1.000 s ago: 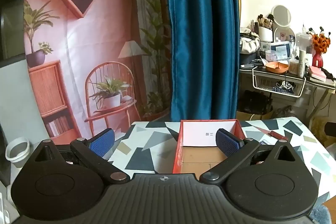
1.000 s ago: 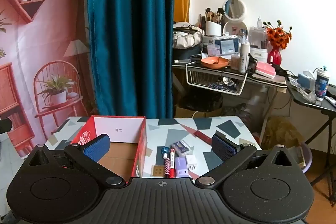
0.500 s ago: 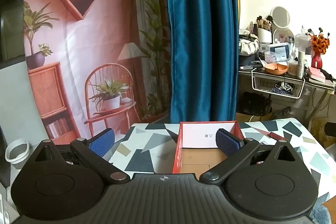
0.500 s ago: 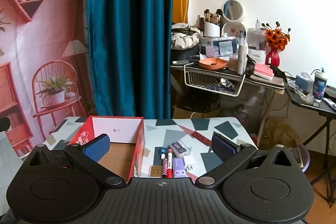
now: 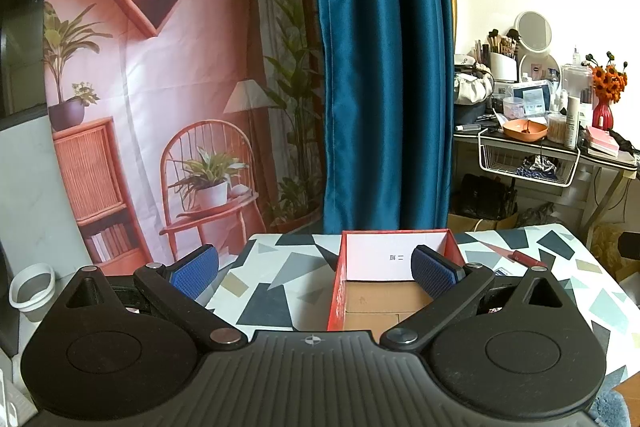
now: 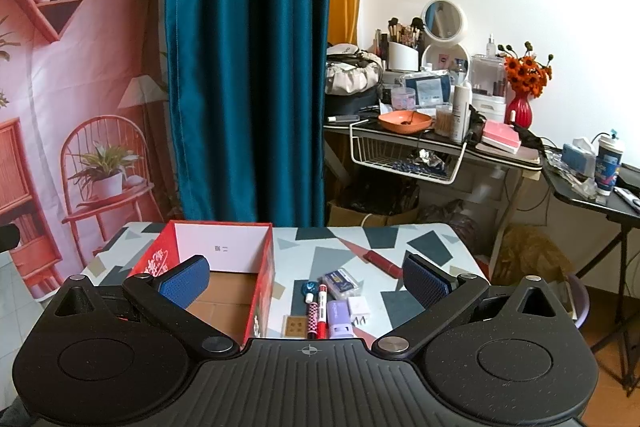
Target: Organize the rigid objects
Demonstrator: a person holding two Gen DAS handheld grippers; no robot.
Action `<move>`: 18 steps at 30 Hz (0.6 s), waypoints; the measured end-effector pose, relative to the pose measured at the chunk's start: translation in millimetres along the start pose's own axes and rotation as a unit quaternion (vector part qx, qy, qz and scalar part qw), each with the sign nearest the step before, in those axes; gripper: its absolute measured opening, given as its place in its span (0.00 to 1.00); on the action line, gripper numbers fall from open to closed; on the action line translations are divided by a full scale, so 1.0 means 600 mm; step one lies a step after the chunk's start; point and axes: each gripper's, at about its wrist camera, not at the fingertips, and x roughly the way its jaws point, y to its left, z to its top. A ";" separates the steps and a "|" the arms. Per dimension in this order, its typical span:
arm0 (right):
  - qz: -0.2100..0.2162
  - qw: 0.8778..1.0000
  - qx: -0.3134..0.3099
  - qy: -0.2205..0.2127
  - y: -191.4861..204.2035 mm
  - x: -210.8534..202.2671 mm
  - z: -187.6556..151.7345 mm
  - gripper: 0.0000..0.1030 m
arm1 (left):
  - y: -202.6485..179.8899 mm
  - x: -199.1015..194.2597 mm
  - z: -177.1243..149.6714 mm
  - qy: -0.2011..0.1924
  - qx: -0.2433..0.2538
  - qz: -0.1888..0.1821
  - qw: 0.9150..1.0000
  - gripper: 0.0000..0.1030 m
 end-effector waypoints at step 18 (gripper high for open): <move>-0.009 1.000 -0.007 -0.013 -0.008 -0.018 0.005 1.00 | 0.001 -0.008 0.000 -0.008 -0.001 0.000 1.000 1.00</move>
